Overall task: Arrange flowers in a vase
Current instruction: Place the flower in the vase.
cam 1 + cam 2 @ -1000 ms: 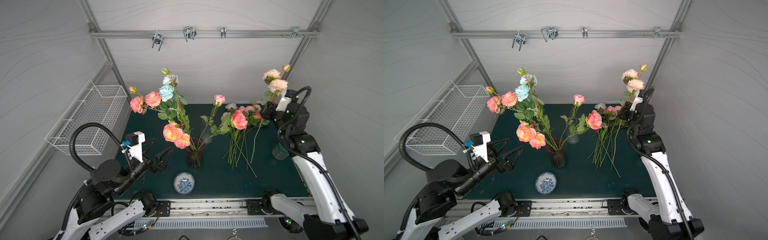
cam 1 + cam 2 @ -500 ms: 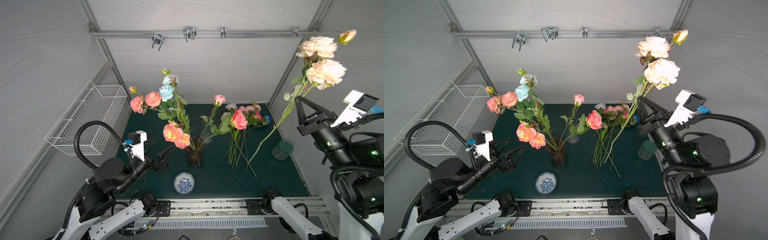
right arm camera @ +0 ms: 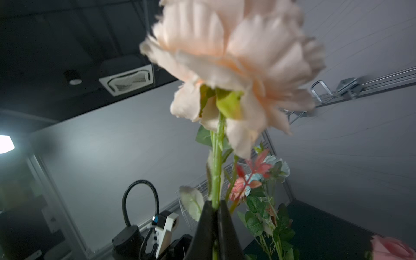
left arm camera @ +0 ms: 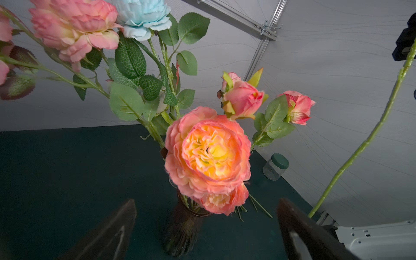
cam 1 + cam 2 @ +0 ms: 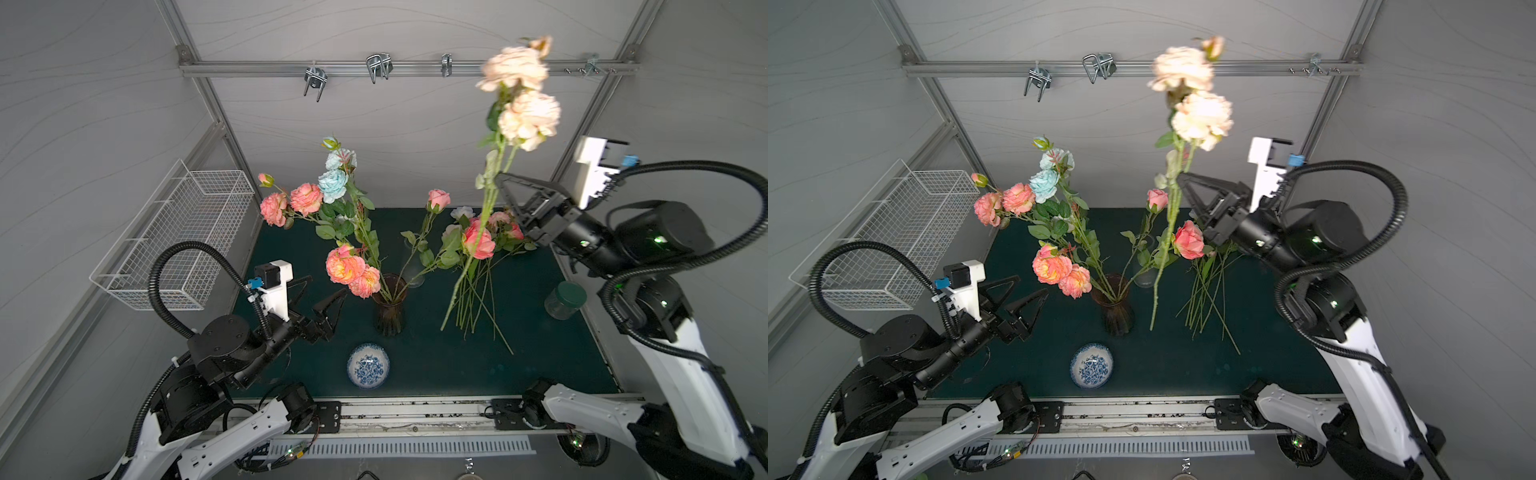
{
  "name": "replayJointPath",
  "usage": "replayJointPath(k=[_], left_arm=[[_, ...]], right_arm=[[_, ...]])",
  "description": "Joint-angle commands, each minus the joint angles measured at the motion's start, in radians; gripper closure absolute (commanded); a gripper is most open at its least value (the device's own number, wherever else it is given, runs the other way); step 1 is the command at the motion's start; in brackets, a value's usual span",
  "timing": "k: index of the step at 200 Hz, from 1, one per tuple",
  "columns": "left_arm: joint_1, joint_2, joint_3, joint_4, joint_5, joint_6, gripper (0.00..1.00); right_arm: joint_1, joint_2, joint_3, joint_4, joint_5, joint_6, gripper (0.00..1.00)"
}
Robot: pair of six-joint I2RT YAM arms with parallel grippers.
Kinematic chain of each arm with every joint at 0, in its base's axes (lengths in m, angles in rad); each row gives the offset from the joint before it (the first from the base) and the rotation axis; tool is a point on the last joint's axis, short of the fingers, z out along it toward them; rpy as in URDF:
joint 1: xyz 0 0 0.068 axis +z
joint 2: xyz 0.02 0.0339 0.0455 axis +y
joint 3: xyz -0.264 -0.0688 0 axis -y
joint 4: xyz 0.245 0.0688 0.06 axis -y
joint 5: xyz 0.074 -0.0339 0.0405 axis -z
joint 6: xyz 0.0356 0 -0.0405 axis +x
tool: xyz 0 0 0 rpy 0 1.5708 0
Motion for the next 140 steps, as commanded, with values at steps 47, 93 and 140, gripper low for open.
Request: replayJointPath(k=[47,93,140], left_arm=[[-0.004,-0.019,0.030,0.000,-0.027,-0.015,0.01],[-0.004,-0.022,0.036,-0.006,-0.026,0.000,0.01],[-0.004,-0.038,0.041,-0.016,-0.023,0.004,0.01]], right_arm=[[0.174,0.192,0.075,0.216,0.205,-0.407,1.00],[0.161,0.288,0.061,0.367,0.200,-0.407,1.00],[0.133,0.343,-0.010,0.465,0.189,-0.362,1.00]])
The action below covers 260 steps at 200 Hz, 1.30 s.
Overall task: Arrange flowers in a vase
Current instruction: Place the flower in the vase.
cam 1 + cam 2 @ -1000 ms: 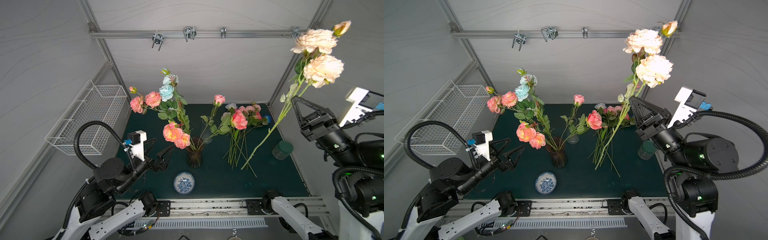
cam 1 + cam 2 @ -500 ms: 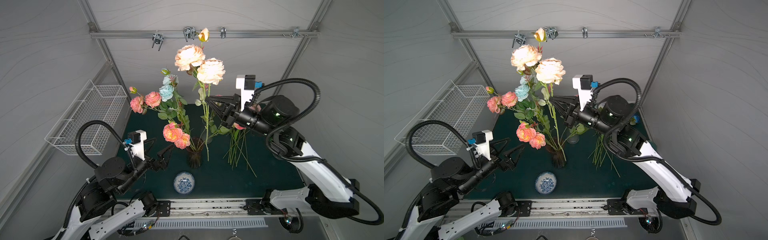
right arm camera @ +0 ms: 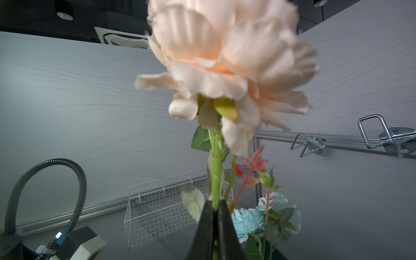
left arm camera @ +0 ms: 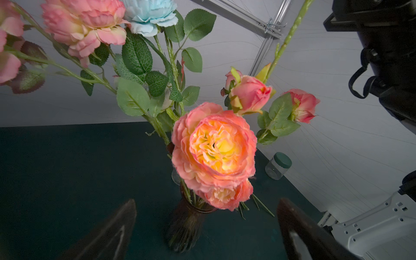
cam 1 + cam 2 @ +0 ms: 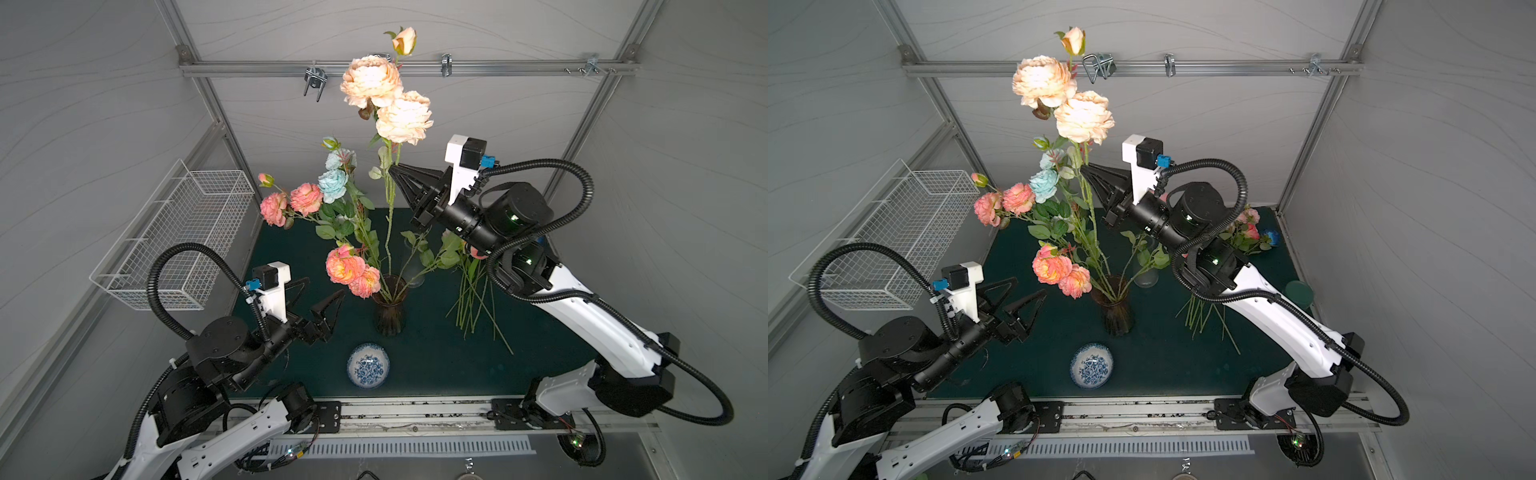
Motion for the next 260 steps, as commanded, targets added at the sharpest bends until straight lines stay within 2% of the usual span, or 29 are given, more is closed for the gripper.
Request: replayJointPath(k=[1,56,114,207,242,260], left_arm=[[-0.004,-0.022,0.040,0.012,-0.012,0.010,0.01],[-0.004,-0.027,0.032,0.016,-0.009,0.015,0.01],[-0.004,-0.025,0.026,0.020,-0.005,0.004,0.01],[-0.004,0.001,0.018,0.035,0.001,-0.005,0.01],[-0.004,0.009,0.024,0.038,0.006,-0.006,0.01],[-0.004,0.010,0.038,0.038,0.009,-0.005,0.01]], right_arm=[[-0.013,0.012,-0.041,0.113,0.006,0.009,1.00],[-0.008,-0.067,-0.318,0.212,0.018,0.025,1.00],[0.031,-0.156,-0.581,0.303,0.083,-0.058,1.00],[0.075,-0.187,-0.694,0.224,0.156,-0.078,1.00],[0.102,-0.203,-0.728,0.212,0.195,-0.074,0.90],[0.108,-0.203,-0.729,0.185,0.220,-0.069,0.89]])
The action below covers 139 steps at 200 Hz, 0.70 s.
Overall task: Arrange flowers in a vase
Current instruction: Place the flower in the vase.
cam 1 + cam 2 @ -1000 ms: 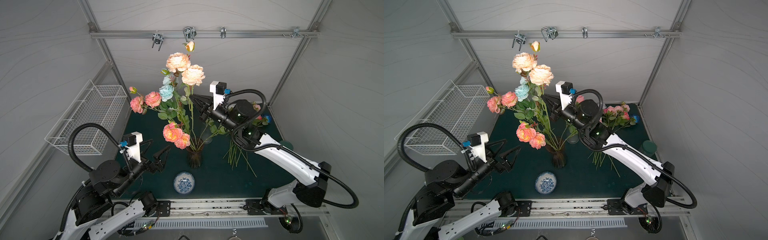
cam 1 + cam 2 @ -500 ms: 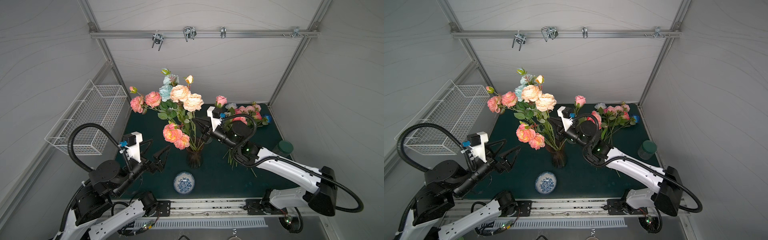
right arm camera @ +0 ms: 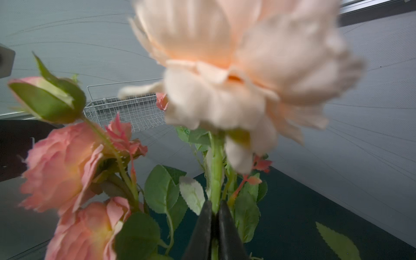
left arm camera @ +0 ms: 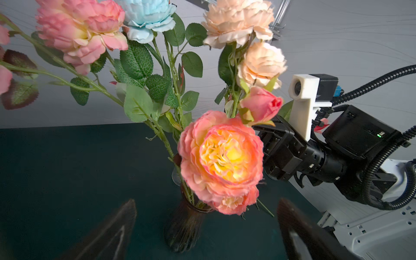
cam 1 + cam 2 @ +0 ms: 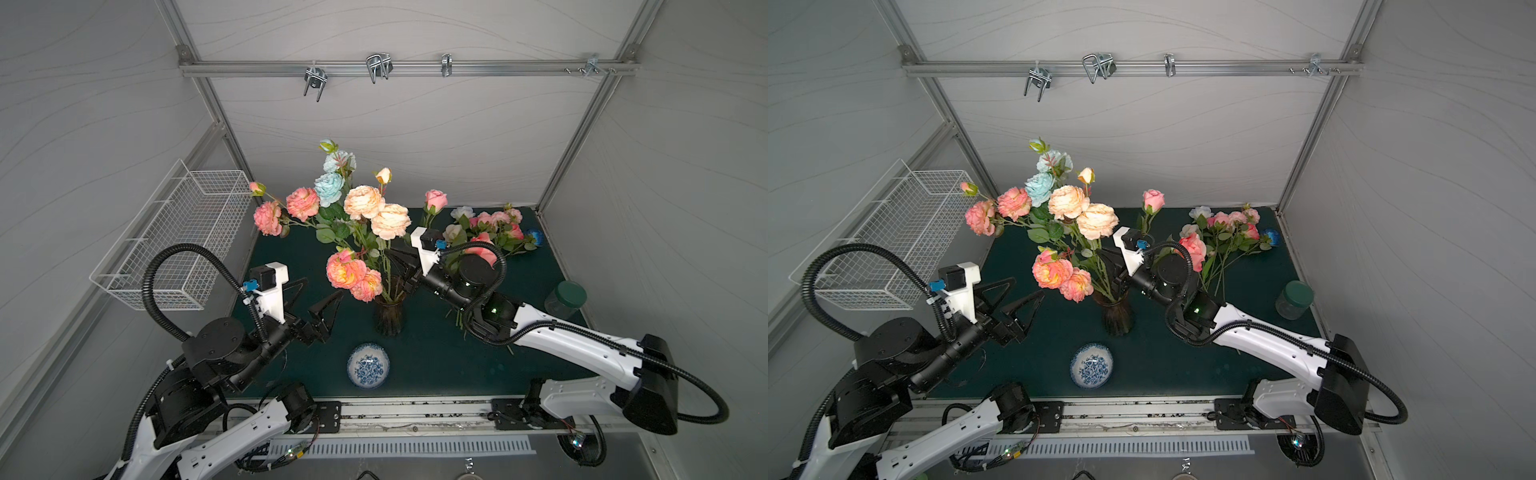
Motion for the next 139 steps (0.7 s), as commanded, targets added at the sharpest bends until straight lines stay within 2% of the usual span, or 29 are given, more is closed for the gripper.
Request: replayJointPath(k=[1,45,87,139], left_arm=[[-0.004,0.008,0.029,0.044,0.008,-0.008,0.01],[-0.004,0.011,0.051,0.056,0.018,0.001,0.01],[-0.004,0.021,0.049,0.062,0.018,0.002,0.01],[-0.004,0.030,0.037,0.072,0.009,0.010,0.01]], right_arm=[[0.014,-0.026,-0.008,-0.043,0.050,-0.007,0.89],[0.039,-0.031,-0.030,-0.057,0.090,-0.023,0.89],[0.057,-0.067,0.013,-0.096,0.077,-0.035,0.62],[0.095,-0.145,0.063,-0.181,0.057,-0.002,0.50]])
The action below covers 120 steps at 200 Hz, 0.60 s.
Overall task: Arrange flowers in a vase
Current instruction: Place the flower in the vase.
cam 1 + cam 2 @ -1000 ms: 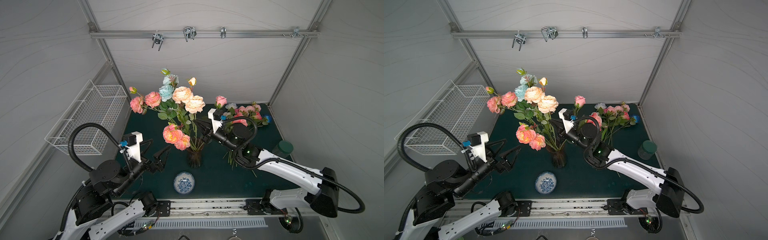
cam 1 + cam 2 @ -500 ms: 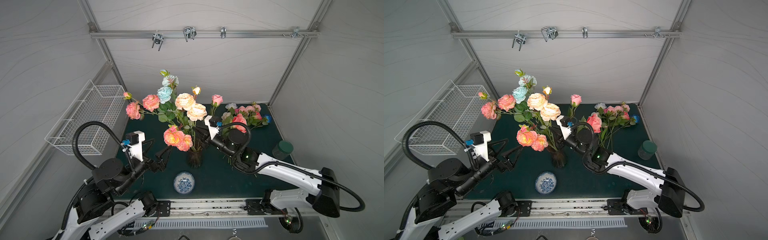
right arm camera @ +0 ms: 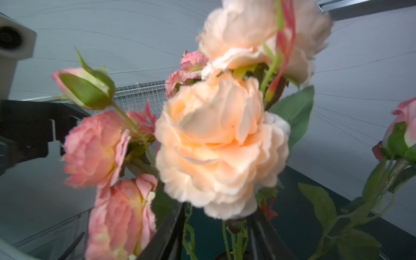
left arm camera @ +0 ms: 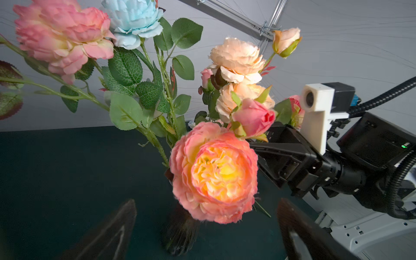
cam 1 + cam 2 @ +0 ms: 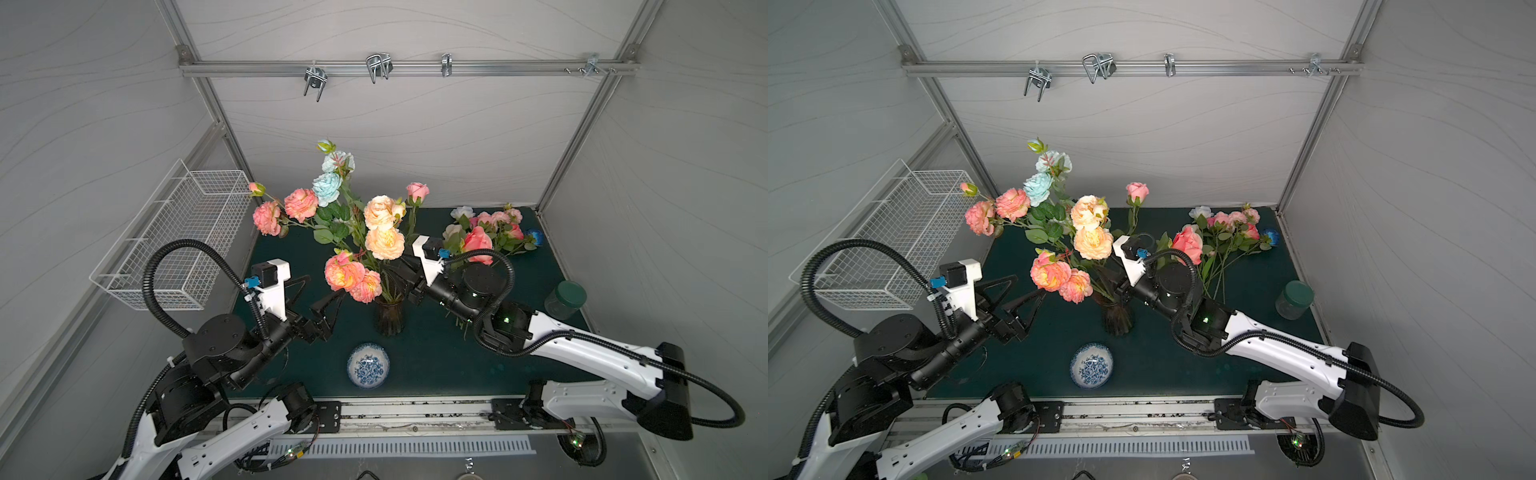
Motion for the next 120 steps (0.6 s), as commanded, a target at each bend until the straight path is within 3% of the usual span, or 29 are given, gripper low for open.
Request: replayJointPath(k=[1,80,102,120], left_arm=[[-0.004,0.008,0.016,0.060,-0.007,0.007,0.01],[-0.004,0.024,0.017,0.064,0.002,0.005,0.01],[-0.004,0.023,0.011,0.071,0.004,0.004,0.01],[-0.004,0.028,0.011,0.076,0.009,0.003,0.01]], right_arm=[[0.018,-0.052,0.045,-0.043,-0.011,0.013,0.50],[0.034,-0.266,0.185,-0.288,-0.141,0.064,0.39],[0.035,-0.363,0.210,-0.368,-0.108,0.048,0.38],[0.035,-0.425,0.225,-0.452,-0.008,0.029,0.37]])
